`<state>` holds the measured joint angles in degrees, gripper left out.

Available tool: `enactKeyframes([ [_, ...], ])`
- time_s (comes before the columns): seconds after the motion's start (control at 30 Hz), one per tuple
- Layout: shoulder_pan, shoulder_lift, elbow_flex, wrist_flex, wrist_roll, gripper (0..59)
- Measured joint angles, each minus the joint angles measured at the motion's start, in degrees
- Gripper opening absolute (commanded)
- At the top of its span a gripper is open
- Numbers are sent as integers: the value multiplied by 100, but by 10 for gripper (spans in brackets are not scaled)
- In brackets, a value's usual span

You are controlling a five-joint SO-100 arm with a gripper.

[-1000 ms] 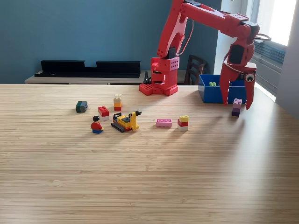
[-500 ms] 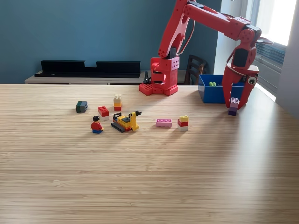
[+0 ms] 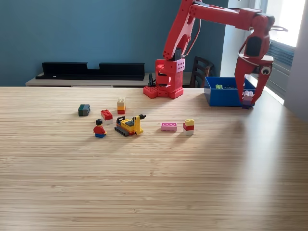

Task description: Grasp a lego block and put it in the bin.

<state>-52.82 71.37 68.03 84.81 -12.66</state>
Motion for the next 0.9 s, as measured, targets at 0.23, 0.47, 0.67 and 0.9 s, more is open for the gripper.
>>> enactKeyframes([
  [0.23,-290,0,-1503,967,466,1],
  [0.47,-1116,0,-1274,1187,633,1],
  [0.67,-1854,0,-694,1187,650,1],
  [0.9,-2593,0,-202,1187,545,1],
])
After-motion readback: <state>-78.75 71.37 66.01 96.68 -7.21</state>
